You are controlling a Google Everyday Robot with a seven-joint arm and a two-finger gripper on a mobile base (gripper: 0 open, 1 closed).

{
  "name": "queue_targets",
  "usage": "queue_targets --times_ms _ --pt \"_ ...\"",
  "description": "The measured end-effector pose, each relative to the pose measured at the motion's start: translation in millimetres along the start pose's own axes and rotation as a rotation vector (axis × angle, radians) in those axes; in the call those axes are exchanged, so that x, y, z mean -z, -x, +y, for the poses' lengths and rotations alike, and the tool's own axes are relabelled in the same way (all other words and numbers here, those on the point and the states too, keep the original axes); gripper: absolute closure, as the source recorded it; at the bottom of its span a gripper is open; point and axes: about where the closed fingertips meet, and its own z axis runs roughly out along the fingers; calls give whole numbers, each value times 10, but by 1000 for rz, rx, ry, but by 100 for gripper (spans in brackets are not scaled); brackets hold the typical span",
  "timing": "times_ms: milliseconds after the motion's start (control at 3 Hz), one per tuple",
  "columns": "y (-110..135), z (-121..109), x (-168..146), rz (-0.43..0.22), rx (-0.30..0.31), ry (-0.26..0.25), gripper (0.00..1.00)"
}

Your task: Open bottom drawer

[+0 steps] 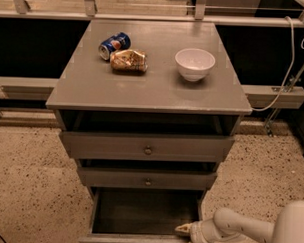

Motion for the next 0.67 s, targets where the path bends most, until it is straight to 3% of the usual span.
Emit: queue_targets --times_ms 333,667 --pt "345 -307 429 -17 34 -126 38" --pt "622 -668 512 -27 60 -177 62"
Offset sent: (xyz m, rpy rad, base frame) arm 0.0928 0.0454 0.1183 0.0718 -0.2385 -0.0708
